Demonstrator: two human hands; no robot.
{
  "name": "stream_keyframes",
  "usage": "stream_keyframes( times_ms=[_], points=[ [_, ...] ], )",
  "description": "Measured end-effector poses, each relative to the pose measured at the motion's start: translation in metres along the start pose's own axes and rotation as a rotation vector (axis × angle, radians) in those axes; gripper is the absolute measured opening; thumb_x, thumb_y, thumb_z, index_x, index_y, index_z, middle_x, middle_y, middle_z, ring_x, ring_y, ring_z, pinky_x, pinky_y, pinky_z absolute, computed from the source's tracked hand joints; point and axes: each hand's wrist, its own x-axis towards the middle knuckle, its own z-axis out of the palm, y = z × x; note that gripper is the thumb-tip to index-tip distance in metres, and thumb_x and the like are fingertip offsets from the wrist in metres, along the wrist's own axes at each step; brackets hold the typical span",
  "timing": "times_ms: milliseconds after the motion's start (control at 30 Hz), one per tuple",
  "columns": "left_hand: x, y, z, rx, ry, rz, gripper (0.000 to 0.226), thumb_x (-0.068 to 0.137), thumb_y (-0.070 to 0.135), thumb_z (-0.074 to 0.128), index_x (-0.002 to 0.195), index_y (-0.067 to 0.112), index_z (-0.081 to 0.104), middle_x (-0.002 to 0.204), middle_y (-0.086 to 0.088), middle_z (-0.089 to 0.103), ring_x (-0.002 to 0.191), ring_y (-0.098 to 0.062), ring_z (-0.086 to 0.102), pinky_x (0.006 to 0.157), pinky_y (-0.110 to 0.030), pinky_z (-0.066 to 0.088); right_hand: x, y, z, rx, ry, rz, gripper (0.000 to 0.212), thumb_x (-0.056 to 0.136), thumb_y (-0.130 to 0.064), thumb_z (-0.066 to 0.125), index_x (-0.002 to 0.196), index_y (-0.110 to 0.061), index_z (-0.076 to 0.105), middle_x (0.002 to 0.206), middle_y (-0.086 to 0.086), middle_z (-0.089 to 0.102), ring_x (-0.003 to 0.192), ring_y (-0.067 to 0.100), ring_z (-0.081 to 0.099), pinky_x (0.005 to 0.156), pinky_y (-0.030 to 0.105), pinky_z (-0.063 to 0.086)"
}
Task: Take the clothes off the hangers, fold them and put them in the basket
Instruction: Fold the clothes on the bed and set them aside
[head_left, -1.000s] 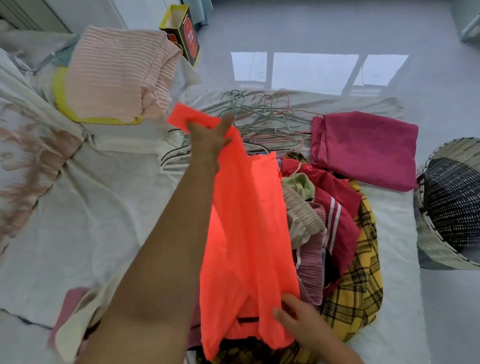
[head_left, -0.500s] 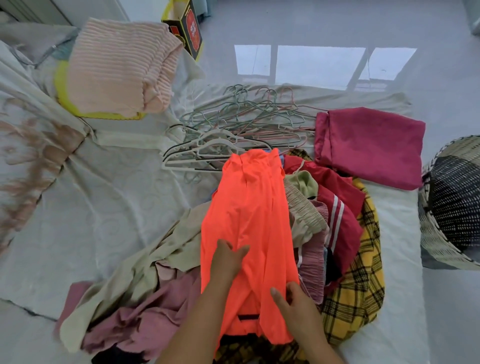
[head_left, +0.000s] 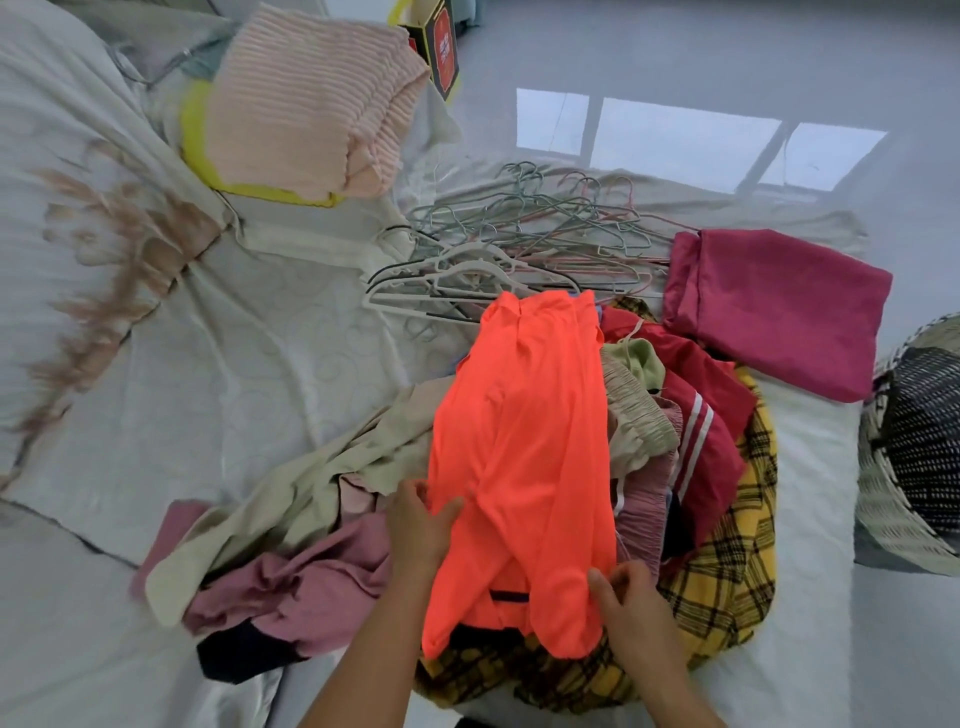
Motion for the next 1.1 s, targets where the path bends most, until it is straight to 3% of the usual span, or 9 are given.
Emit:
stream_keyframes(
  times_ms=[233,333,467,567,733,800,900,1000,1100],
  points=[
    [-0.026,-0.03,-0.01,-0.07,-0.255,-0.262,0.059,0.08,0.03,0.073,0.122,0.0,0.044,0.112,-0.009,0.052,0.099,-0.021,0.052,0.079,-0.032,0.043,-0.005,-0.002,0.028,0.117,0.068,0.132,0.057,0.081,-0.049,0.065,0.104,-0.004,0.037,0.1,0.005,0.049,0.097,0.028,0.056,0.08,0.037,0.046],
    [-0.025,-0.033,-0.011,-0.018,-0.322,-0.249,0.044,0.083,0.027,0.07,0.114,0.0,0.053,0.111,-0.012,0.06,0.092,-0.021,0.055,0.072,-0.03,0.046,-0.001,-0.003,0.03,0.148,0.094,0.165,0.041,0.088,-0.037,0.061,0.103,-0.01,0.033,0.098,0.003,0.05,0.095,0.027,0.056,0.082,0.038,0.045],
    [-0.033,-0.043,-0.022,-0.066,-0.329,-0.204,0.038,0.09,0.028,0.06,0.117,0.002,0.052,0.116,-0.012,0.059,0.098,-0.022,0.055,0.071,-0.029,0.044,-0.008,0.009,0.018,0.373,0.002,0.11,0.018,0.091,-0.023,0.059,0.096,-0.006,0.06,0.09,0.005,0.063,0.079,0.019,0.057,0.069,0.032,0.043],
    [-0.043,-0.043,-0.032,-0.216,-0.313,-0.209,0.029,0.092,0.027,0.056,0.114,0.008,0.053,0.111,-0.009,0.061,0.096,-0.021,0.057,0.07,-0.028,0.044,-0.017,0.013,0.01,0.563,-0.013,0.16,0.021,0.092,-0.026,0.058,0.088,-0.007,0.066,0.086,0.006,0.064,0.078,0.019,0.055,0.071,0.033,0.041],
    [-0.051,-0.034,-0.05,-0.309,-0.265,-0.161,0.011,0.092,0.024,0.056,0.088,0.014,0.055,0.089,-0.005,0.063,0.075,-0.014,0.058,0.059,-0.024,0.045,-0.033,0.004,0.013,0.714,0.031,0.097,0.026,0.093,-0.029,0.053,0.082,-0.006,0.061,0.087,0.014,0.061,0.077,0.022,0.053,0.071,0.034,0.04],
    [-0.054,-0.03,-0.059,-0.316,-0.241,-0.114,0.013,0.092,0.024,0.057,0.085,0.014,0.056,0.089,-0.008,0.064,0.075,-0.017,0.058,0.064,-0.029,0.047,-0.044,-0.002,0.013,0.726,0.038,0.025,0.034,0.087,-0.041,0.059,0.081,-0.008,0.063,0.088,0.017,0.065,0.075,0.02,0.056,0.069,0.035,0.042],
    [-0.063,-0.025,-0.072,-0.337,-0.212,-0.045,0.014,0.094,0.026,0.054,0.085,0.017,0.059,0.085,-0.003,0.065,0.078,-0.018,0.059,0.068,-0.032,0.047,-0.06,-0.005,0.008,0.735,0.035,-0.062,0.076,0.046,-0.077,0.069,0.076,-0.007,0.065,0.069,0.006,0.063,0.066,0.014,0.056,0.063,0.033,0.042],
    [-0.074,-0.026,-0.084,-0.33,-0.165,-0.03,0.028,0.096,0.029,0.049,0.073,0.014,0.056,0.068,-0.001,0.052,0.066,-0.017,0.048,0.059,-0.032,0.038,-0.076,-0.005,0.002,0.804,0.002,-0.102,0.051,0.062,-0.053,0.067,0.076,-0.004,0.062,0.071,0.01,0.057,0.071,0.023,0.052,0.065,0.036,0.039],
    [-0.092,-0.037,-0.092,-0.369,-0.17,-0.083,0.028,0.096,0.028,0.049,0.072,0.016,0.057,0.076,-0.005,0.056,0.074,-0.022,0.052,0.071,-0.038,0.045,-0.094,0.004,-0.001,0.865,0.002,-0.138,0.036,0.073,-0.042,0.066,0.076,-0.006,0.063,0.08,0.016,0.058,0.076,0.027,0.052,0.071,0.041,0.04]
  ],
)
